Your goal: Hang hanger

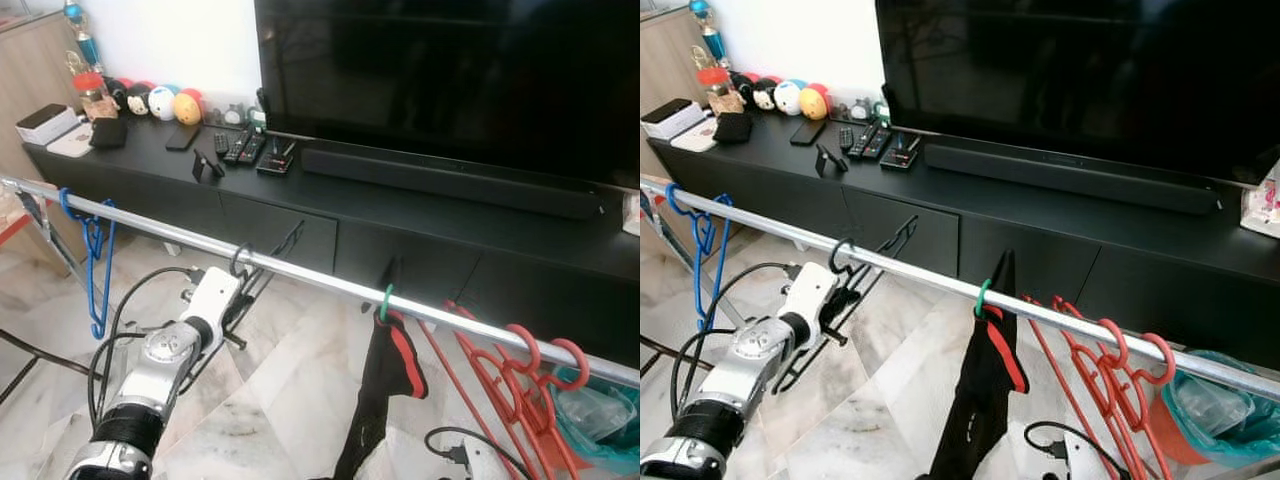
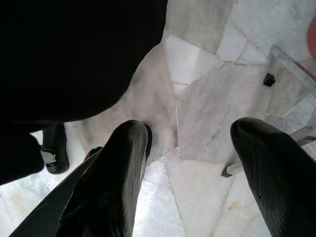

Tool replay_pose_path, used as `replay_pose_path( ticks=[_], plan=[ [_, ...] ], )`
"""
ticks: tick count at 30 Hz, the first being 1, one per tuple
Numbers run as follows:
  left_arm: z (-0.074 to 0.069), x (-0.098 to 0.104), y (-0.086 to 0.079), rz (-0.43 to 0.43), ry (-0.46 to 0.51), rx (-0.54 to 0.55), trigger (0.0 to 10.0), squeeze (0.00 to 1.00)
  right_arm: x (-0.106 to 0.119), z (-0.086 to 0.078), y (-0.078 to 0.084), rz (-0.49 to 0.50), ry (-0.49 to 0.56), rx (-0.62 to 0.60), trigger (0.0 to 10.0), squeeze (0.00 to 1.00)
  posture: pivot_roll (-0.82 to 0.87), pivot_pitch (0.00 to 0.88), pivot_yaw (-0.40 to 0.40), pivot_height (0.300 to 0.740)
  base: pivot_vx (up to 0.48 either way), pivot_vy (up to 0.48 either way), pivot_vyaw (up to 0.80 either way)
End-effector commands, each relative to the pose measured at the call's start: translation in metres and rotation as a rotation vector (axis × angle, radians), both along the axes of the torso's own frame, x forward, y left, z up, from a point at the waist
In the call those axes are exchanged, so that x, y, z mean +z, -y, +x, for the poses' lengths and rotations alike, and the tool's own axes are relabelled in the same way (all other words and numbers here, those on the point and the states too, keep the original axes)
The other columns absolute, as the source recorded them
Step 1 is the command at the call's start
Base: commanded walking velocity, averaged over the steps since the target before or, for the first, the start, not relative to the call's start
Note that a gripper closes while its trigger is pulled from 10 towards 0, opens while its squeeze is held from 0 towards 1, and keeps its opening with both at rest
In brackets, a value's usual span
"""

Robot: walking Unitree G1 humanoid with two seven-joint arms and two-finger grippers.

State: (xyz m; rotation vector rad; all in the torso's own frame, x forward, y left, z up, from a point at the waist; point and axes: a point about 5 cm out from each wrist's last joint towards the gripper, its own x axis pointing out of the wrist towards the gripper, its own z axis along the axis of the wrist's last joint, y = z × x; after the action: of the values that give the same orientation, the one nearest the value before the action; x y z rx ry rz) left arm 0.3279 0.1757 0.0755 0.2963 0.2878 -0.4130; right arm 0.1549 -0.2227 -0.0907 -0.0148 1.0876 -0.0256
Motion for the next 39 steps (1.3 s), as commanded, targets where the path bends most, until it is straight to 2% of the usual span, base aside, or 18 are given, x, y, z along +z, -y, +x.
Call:
replay_pose_path(
  ticks=[1, 7, 8, 9, 10, 11, 25, 29, 31, 32, 36, 39],
  plan=[
    [-0.002, -0.006, -0.001, 0.001, -0.042, 0.013, 10.0, 0.00, 0.000, 0.000, 0.000, 0.005, 0.000, -0.008, 10.0, 0.00, 0.05, 0.000, -0.012, 0.740, 0.000, 0.000, 0.00],
    [-0.005, -0.012, -0.001, 0.010, -0.066, -0.002, 10.0, 0.00, 0.000, 0.000, 0.000, 0.006, 0.000, -0.008, 10.0, 0.00, 0.06, 0.000, -0.012, 0.740, 0.000, 0.000, 0.00],
    [-0.006, -0.012, -0.001, -0.004, -0.063, -0.003, 10.0, 0.41, 0.000, 0.001, 0.000, 0.007, 0.000, -0.008, 10.0, 0.00, 0.06, 0.000, -0.012, 0.740, 0.000, 0.000, 0.00],
    [-0.006, -0.011, -0.001, -0.014, -0.061, -0.002, 10.0, 0.45, 0.000, 0.001, -0.001, 0.007, 0.001, -0.008, 10.0, 0.00, 0.06, 0.000, -0.012, 0.740, 0.000, 0.000, 0.00],
    [-0.007, -0.010, -0.001, -0.025, -0.055, -0.002, 10.0, 0.83, 0.000, 0.001, -0.001, 0.007, 0.001, -0.008, 10.0, 0.00, 0.06, 0.000, -0.012, 0.740, 0.000, 0.000, 0.00],
    [-0.007, -0.010, -0.001, -0.028, -0.053, -0.001, 10.0, 1.00, 0.000, 0.001, -0.001, 0.007, 0.000, -0.008, 10.0, 0.00, 0.06, 0.000, -0.012, 0.740, 0.000, 0.000, 0.00],
    [-0.025, 0.002, -0.003, -0.146, 0.028, -0.049, 10.0, 1.00, 0.000, 0.000, -0.001, 0.008, -0.002, -0.004, 10.0, 0.00, 0.07, 0.000, -0.013, 0.740, 0.000, 0.000, 0.00],
    [-0.036, 0.017, -0.002, -0.238, 0.066, -0.100, 10.0, 1.00, 0.000, -0.001, -0.001, 0.009, -0.001, -0.006, 10.0, 0.00, 0.08, 0.000, -0.016, 0.740, 0.000, 0.000, 0.00],
    [-0.042, 0.021, -0.003, -0.249, 0.064, -0.128, 10.0, 1.00, 0.000, -0.001, 0.000, 0.008, -0.003, -0.003, 10.0, 0.00, 0.08, 0.000, -0.017, 0.740, 0.000, 0.000, 0.00],
    [-0.050, 0.022, -0.006, -0.245, 0.049, -0.152, 10.0, 1.00, -0.001, -0.001, 0.000, 0.009, -0.004, -0.001, 10.0, 0.00, 0.08, 0.000, -0.016, 0.740, 0.000, 0.000, 0.00],
    [-0.061, 0.027, -0.013, -0.263, 0.041, -0.170, 10.0, 1.00, -0.001, -0.002, 0.000, 0.008, -0.005, -0.001, 10.0, 0.00, 0.08, 0.000, -0.017, 0.740, 0.000, 0.000, 0.00],
    [-0.077, 0.036, -0.029, -0.331, 0.036, -0.151, 10.0, 1.00, -0.001, -0.002, 0.000, 0.007, -0.007, 0.001, 10.0, 0.00, 0.09, 0.000, -0.018, 0.740, 0.000, 0.000, 0.00]
  ],
)
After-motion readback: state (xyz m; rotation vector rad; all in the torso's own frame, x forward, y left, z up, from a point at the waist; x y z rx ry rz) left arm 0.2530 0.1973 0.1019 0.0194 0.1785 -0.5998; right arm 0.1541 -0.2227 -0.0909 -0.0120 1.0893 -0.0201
